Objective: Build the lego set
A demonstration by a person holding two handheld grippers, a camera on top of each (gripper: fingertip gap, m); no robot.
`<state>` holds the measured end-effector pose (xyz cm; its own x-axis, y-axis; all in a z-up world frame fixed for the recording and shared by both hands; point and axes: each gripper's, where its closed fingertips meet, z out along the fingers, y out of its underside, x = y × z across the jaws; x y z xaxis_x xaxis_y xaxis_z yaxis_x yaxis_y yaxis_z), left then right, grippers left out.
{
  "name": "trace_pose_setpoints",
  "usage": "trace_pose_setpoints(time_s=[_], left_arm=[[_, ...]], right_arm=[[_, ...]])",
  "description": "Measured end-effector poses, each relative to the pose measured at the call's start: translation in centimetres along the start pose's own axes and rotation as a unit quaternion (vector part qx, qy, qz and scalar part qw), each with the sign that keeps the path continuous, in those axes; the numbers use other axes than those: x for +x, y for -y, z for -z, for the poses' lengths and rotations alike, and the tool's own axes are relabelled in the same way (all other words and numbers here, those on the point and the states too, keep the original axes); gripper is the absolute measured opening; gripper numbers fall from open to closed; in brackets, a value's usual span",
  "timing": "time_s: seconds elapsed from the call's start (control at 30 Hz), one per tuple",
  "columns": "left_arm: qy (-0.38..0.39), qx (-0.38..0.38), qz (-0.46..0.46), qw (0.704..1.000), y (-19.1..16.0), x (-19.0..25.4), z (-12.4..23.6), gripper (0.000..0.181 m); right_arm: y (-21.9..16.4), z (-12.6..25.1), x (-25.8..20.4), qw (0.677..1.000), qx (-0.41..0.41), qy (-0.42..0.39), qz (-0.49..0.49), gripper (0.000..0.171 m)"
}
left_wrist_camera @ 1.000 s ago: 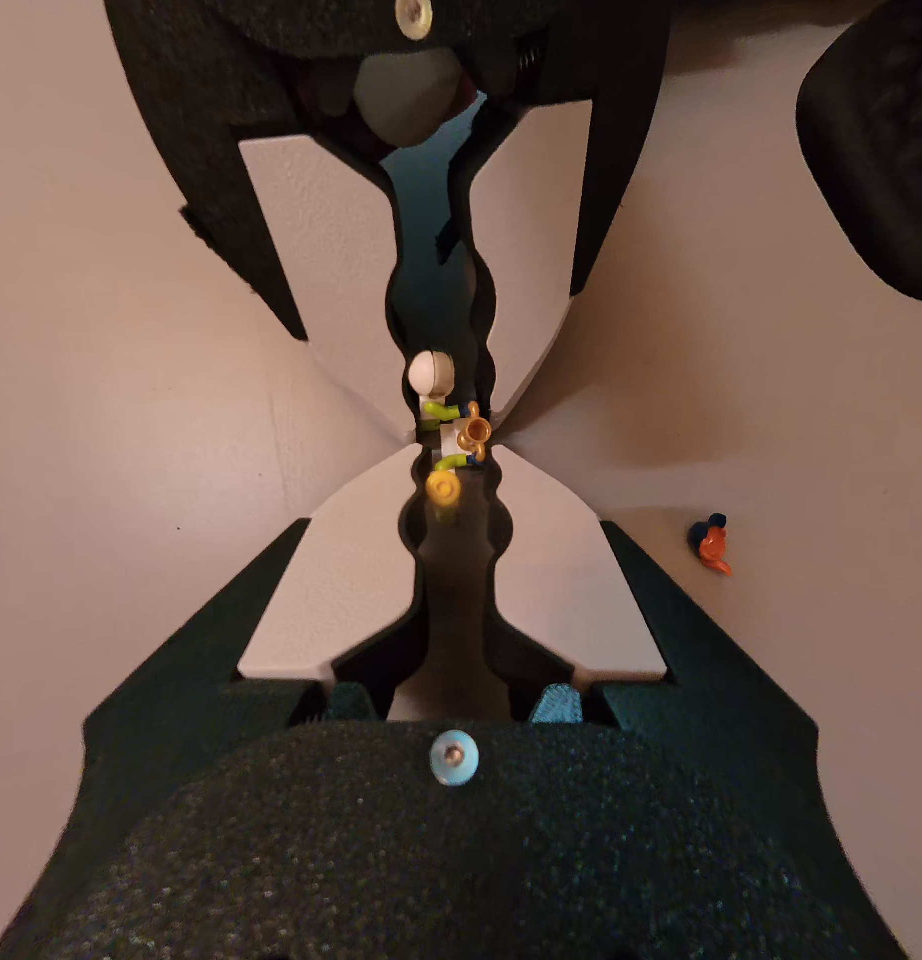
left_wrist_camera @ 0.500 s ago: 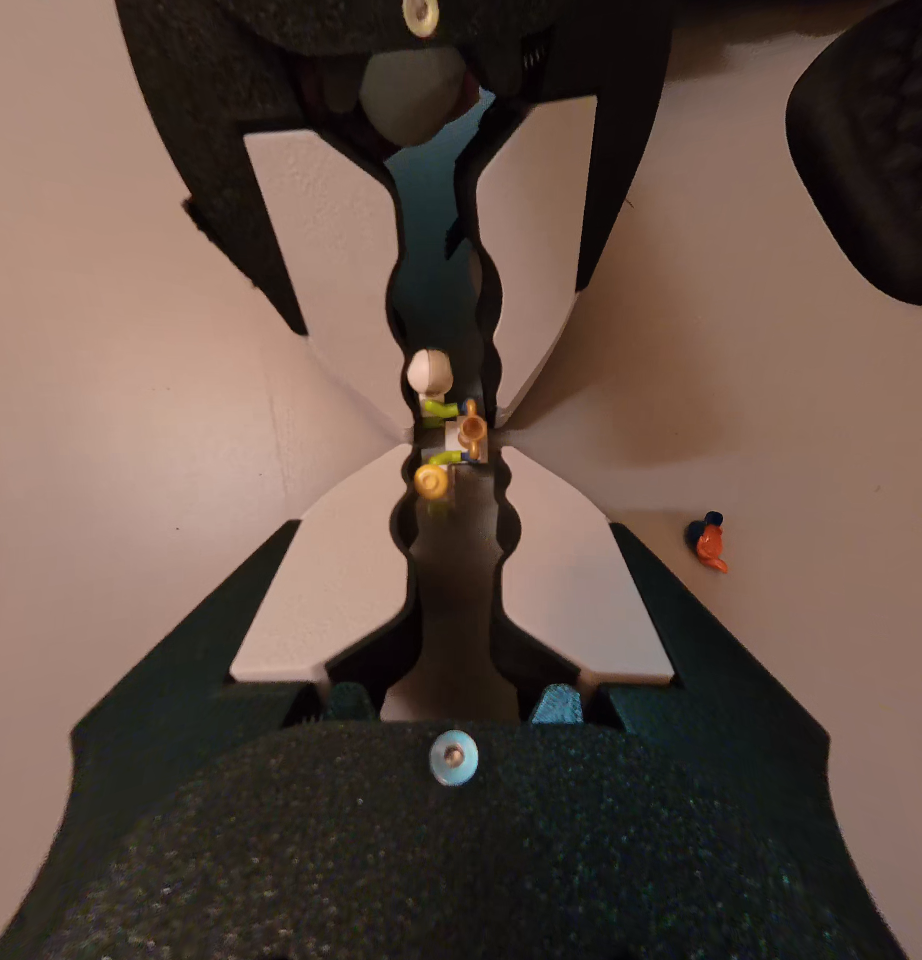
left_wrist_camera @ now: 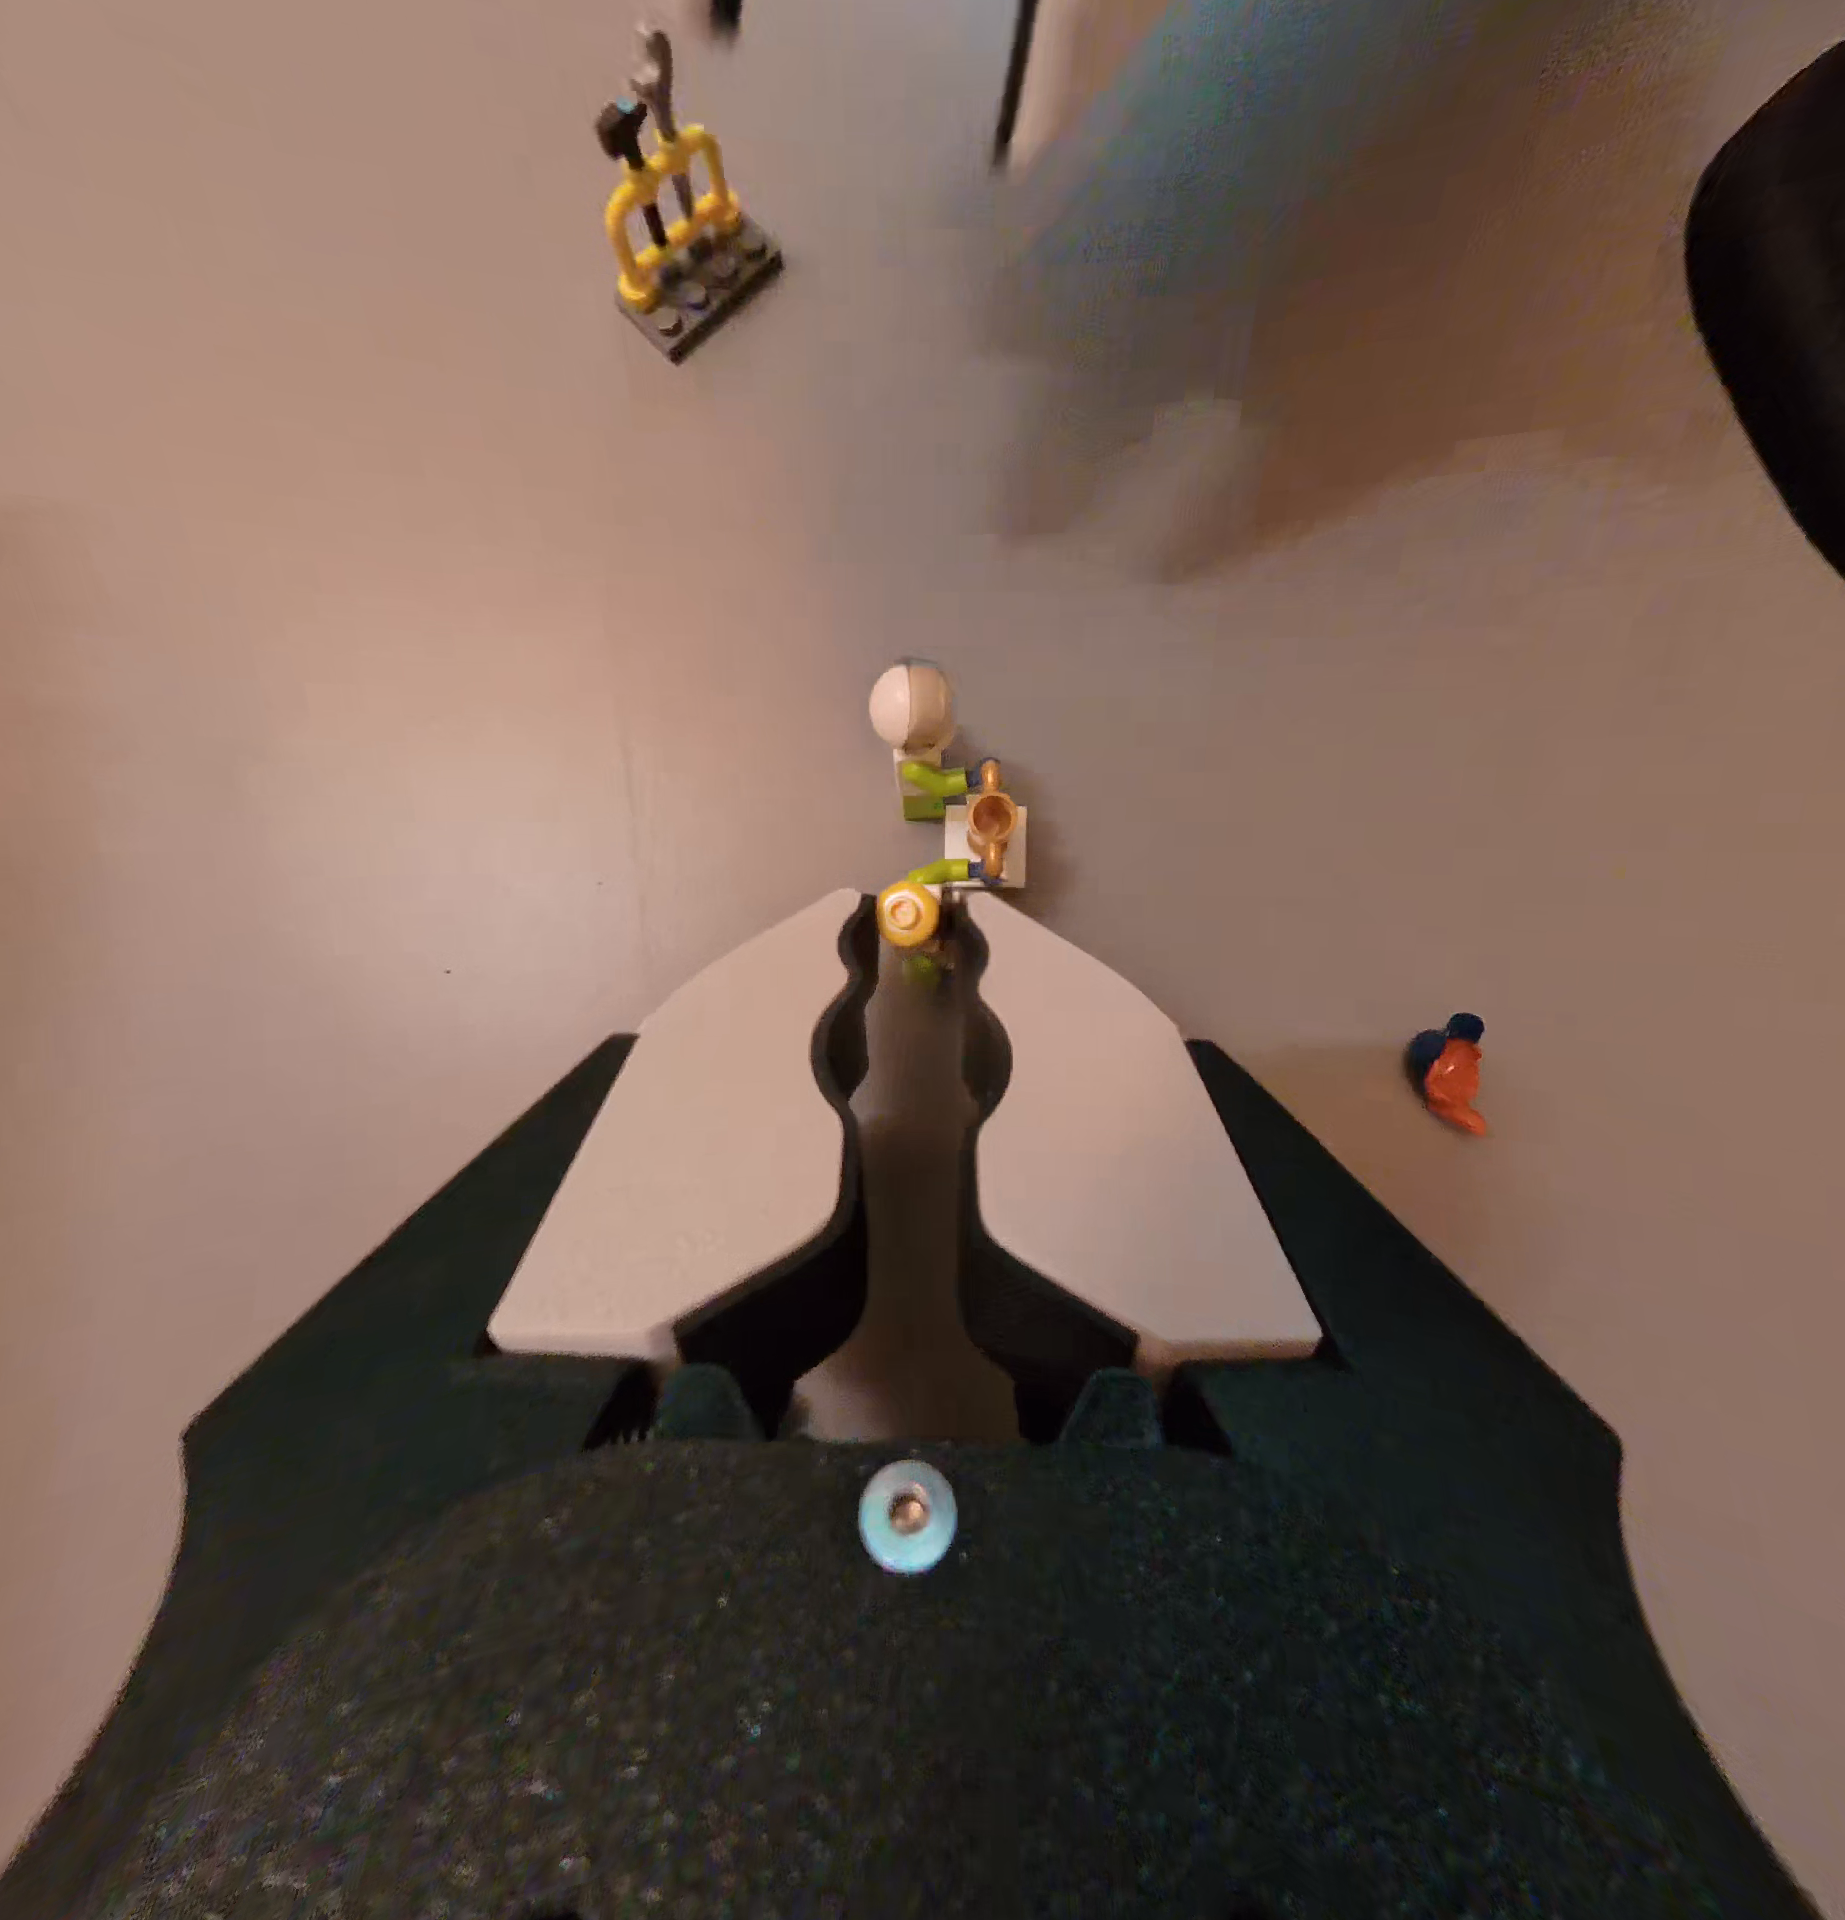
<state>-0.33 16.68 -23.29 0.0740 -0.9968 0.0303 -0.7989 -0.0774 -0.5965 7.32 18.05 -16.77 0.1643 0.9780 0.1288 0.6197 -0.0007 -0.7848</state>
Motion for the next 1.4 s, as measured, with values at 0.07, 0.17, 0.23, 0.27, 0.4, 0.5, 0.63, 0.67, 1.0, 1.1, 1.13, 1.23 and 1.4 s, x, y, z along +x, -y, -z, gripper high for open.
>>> trace_pose_setpoints(time_s=[0.07,0.17,0.23,0.27,0.4,0.5,0.63,0.67,1.0,1.1,1.13,1.23,1.4], left_arm=[[-0.002,0.001,0.001,1.000,0.1,0.1,-0.1,0.011],[0.016,0.002,-0.004,1.000,0.4,-0.3,-0.1,0.010],[0.018,0.004,0.000,1.000,0.7,-0.6,0.0,0.010],[0.017,0.008,0.006,1.000,0.9,-0.8,0.0,0.010],[0.023,0.022,0.018,0.999,1.4,-3.2,0.0,0.010],[0.012,0.043,0.027,0.999,1.5,-5.3,0.1,0.010],[-0.016,0.071,0.034,0.997,1.4,-6.8,0.1,0.011],[-0.013,0.078,0.032,0.996,1.5,-7.1,0.2,0.012],[0.011,0.032,0.029,0.999,1.0,-7.7,0.7,0.016],[0.016,0.011,0.029,0.999,0.6,-7.6,0.9,0.018],[0.016,0.003,0.030,0.999,0.4,-7.5,0.9,0.019],[0.026,-0.028,0.027,0.999,-0.2,-7.7,0.8,0.018],[0.032,-0.062,-0.006,0.998,-0.6,-8.2,0.9,0.007]], right_arm=[[-0.9,1.6,-0.7,0.999,0.031,-0.025,-0.030,0.028],[-3.0,3.1,-1.8,0.994,0.059,-0.058,-0.076,0.027],[-4.0,3.5,-2.7,0.989,0.080,-0.067,-0.110,0.026],[-4.3,3.6,-3.1,0.986,0.092,-0.068,-0.124,0.026],[-4.6,3.7,-3.2,0.976,0.136,-0.076,-0.153,0.024],[-4.3,3.7,-2.6,0.969,0.159,-0.081,-0.169,0.023],[-4.9,3.4,-2.3,0.968,0.154,-0.092,-0.177,0.023],[-5.0,3.4,-2.3,0.968,0.151,-0.096,-0.174,0.023],[-4.8,2.8,-2.9,0.971,0.143,-0.089,-0.167,0.023],[-4.8,2.5,-3.2,0.973,0.138,-0.088,-0.163,0.023],[-4.8,2.4,-3.3,0.974,0.135,-0.088,-0.161,0.023],[-4.8,2.1,-3.5,0.976,0.128,-0.088,-0.155,0.023],[-4.9,1.9,-3.7,0.977,0.122,-0.085,-0.151,0.023]])
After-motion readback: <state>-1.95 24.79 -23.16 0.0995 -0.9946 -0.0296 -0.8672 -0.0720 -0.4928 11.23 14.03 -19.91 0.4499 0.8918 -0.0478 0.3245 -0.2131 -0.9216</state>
